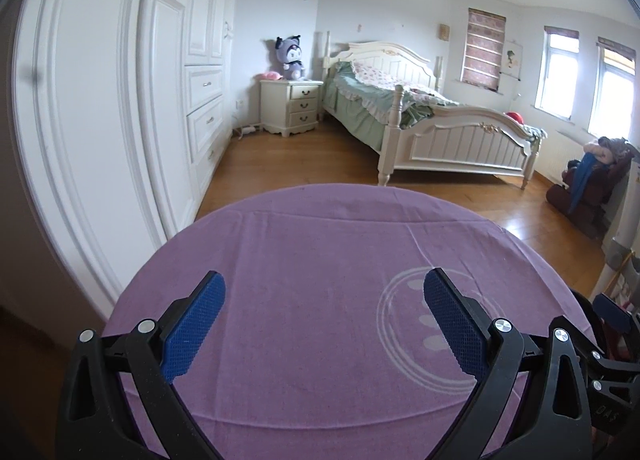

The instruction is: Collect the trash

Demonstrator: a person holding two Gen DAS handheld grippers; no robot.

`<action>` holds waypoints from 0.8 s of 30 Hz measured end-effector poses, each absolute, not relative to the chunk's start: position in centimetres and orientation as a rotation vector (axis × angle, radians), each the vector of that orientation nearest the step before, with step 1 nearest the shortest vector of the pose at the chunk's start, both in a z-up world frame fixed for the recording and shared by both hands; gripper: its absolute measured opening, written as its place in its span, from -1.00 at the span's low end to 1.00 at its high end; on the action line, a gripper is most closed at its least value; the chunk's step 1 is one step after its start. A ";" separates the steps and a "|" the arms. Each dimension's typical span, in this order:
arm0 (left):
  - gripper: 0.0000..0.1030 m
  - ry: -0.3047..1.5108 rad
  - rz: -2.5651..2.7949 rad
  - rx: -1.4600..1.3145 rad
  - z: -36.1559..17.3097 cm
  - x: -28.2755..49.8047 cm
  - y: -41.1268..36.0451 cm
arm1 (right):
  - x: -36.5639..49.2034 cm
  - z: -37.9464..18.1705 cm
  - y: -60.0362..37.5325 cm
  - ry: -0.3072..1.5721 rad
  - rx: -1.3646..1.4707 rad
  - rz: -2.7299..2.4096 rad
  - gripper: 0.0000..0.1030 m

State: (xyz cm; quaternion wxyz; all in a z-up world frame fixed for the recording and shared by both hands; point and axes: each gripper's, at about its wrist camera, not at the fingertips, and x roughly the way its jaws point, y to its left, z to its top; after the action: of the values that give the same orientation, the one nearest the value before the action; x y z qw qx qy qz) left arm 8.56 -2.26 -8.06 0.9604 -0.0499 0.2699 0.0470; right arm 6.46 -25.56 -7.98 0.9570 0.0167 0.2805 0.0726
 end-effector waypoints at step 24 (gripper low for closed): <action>0.90 0.543 0.126 -0.109 -9.2 8.3 -1.2 | 6.2 -8.0 -25.4 0.564 0.045 0.145 0.89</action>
State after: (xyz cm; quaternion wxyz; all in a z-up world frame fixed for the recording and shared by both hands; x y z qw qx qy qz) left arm 8.25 -1.17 -9.25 0.9599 -0.0539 0.2681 0.0624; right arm 6.23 -25.38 -8.03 0.9577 0.0219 0.2781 0.0713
